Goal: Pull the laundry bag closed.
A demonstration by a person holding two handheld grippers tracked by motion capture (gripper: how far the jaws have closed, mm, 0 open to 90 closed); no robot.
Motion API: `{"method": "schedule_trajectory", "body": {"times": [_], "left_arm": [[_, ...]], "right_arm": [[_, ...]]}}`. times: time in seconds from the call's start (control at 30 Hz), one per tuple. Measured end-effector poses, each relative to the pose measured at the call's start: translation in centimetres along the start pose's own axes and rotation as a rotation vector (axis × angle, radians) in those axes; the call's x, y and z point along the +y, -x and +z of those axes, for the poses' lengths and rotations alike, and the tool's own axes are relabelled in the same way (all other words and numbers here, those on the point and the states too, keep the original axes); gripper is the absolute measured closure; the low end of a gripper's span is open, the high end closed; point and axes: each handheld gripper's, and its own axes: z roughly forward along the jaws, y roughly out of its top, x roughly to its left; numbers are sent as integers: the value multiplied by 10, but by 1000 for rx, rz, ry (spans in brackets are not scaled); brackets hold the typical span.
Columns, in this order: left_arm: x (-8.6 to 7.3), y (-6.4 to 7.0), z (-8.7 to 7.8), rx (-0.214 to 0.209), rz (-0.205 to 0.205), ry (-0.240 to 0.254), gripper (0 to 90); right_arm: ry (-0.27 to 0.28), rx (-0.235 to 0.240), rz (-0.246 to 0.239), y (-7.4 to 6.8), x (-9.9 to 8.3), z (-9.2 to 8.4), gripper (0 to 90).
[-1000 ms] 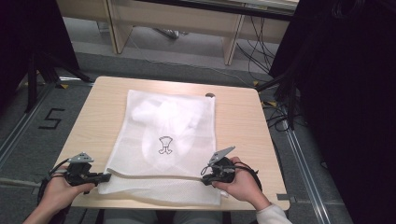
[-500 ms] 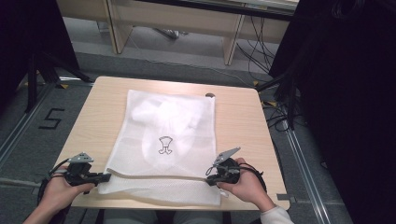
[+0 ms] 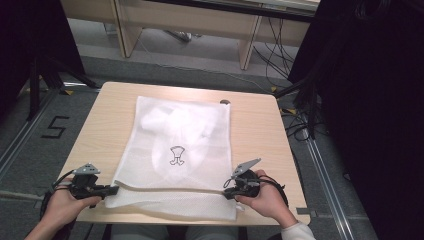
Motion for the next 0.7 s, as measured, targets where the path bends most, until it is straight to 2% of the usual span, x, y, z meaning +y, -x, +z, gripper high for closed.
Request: {"method": "schedule_trajectory", "body": {"times": [0.07, 0.2, 0.27, 0.33, 0.4, 0.5, 0.53, 0.57, 0.6, 0.67, 0.7], "left_arm": [[0, 1, 0, -2, -10, 0, 857], [0, 0, 0, 0, 1, -1, 857], [-1, 1, 1, -1, -15, 22, 857], [0, 0, 0, -2, 2, -3, 857], [0, 1, 1, 7, -4, 10, 857], [0, 0, 1, -3, -3, 2, 857], [0, 2, 2, 5, -24, 20, 857], [-1, 2, 3, 7, -26, 36, 857], [0, 0, 0, 5, 4, 0, 857], [0, 0, 1, -3, -3, 4, 857], [0, 1, 2, -1, -23, 20, 857]], "right_arm": [[-5, -4, 3, 0, -1, -1, 827], [2, 4, -5, 1, -2, -1, 827], [-1, -4, -4, 2, -2, -1, 827], [2, 1, -20, 4, -2, 1, 827], [11, 15, -27, 5, -3, 0, 827], [15, 16, -29, 6, -4, -1, 827], [16, 16, -27, 6, -4, -1, 827], [15, 18, -26, 6, -4, -1, 827], [15, 20, -26, 6, -4, -1, 827], [15, 20, -24, 6, -4, -1, 827], [15, 20, -23, 6, -4, -1, 827]]}}
